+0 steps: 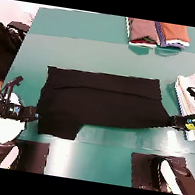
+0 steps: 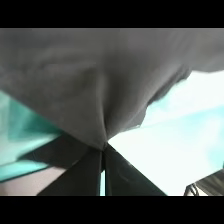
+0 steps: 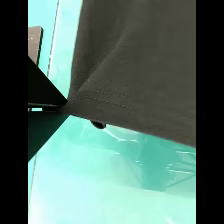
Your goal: Fold the shirts.
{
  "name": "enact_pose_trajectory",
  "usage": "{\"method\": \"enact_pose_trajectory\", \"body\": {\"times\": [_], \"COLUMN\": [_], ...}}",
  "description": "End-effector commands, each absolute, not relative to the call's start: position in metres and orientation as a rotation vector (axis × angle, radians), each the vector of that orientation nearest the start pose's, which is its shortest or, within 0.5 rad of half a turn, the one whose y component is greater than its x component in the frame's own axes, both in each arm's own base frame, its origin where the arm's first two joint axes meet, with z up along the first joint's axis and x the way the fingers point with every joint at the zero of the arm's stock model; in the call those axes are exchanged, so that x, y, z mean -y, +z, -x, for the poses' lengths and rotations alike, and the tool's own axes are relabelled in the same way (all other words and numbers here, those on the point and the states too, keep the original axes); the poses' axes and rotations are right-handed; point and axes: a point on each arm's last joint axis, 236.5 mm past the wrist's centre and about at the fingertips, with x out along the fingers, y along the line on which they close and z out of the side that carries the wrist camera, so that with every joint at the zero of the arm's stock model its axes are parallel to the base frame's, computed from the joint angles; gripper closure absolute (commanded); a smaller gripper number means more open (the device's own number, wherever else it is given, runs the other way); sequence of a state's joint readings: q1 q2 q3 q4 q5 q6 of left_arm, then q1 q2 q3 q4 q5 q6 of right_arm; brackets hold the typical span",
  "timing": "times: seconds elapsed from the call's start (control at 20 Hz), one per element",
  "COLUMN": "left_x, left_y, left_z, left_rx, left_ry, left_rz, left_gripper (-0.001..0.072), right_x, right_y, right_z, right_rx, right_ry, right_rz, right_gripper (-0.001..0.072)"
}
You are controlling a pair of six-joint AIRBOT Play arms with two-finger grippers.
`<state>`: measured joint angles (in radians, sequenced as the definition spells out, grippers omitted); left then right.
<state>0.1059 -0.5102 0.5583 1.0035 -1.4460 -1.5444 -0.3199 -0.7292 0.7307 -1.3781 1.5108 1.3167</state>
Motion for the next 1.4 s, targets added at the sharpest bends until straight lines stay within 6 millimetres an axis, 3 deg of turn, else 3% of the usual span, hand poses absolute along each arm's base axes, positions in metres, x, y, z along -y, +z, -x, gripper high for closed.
{"method": "enact_pose_trajectory", "body": {"times": [0.0, 0.2, 0.35, 0.5, 0.65, 0.85, 1.0, 1.05, 1.1, 1.15, 1.25, 1.35], "left_x": [0.1, 0.082, 0.073, 0.066, 0.067, 0.072, 0.069, 0.069, 0.07, 0.071, 0.077, 0.084], "left_y": [0.049, 0.052, 0.042, 0.028, 0.015, 0.004, 0.001, 0.003, 0.005, 0.008, 0.019, 0.028], "left_z": [-0.211, -0.287, -0.352, -0.408, -0.45, -0.485, -0.491, -0.491, -0.491, -0.491, -0.486, -0.477], "left_rx": [-1.192, -1.136, -1.145, -1.151, -1.14, -1.083, -1.066, -1.066, -1.065, -1.071, -1.1, -1.138], "left_ry": [-0.322, -0.292, -0.281, -0.265, -0.282, -0.287, -0.273, -0.274, -0.277, -0.271, -0.306, -0.351], "left_rz": [0.465, 0.413, 0.408, 0.422, 0.437, 0.507, 0.515, 0.514, 0.52, 0.54, 0.536, 0.523], "left_gripper": [0.0689, 0.0688, 0.0687, 0.0687, 0.0686, 0.0686, 0.0684, 0.0634, 0.0354, 0.0203, 0.0229, 0.0231], "right_x": [0.016, 0.023, 0.031, 0.039, 0.045, 0.034, 0.022, 0.02, 0.019, 0.019, 0.02, 0.031], "right_y": [0.01, 0.02, 0.018, 0.009, -0.003, -0.016, -0.022, -0.022, -0.02, -0.015, -0.004, -0.005], "right_z": [-0.204, -0.266, -0.308, -0.341, -0.367, -0.399, -0.417, -0.425, -0.433, -0.44, -0.442, -0.426], "right_rx": [-1.456, -1.419, -1.444, -1.464, -1.486, -1.481, -1.459, -1.44, -1.411, -1.382, -1.351, -1.375], "right_ry": [0.071, 0.071, 0.067, 0.049, 0.041, 0.09, 0.131, 0.14, 0.142, 0.145, 0.194, 0.203], "right_rz": [-0.175, -0.164, -0.186, -0.219, -0.237, -0.312, -0.378, -0.395, -0.406, -0.412, -0.395, -0.395], "right_gripper": [0.0694, 0.0695, 0.0694, 0.0695, 0.0695, 0.0694, 0.0692, 0.0669, 0.0488, 0.0339, 0.0322, 0.0322]}}
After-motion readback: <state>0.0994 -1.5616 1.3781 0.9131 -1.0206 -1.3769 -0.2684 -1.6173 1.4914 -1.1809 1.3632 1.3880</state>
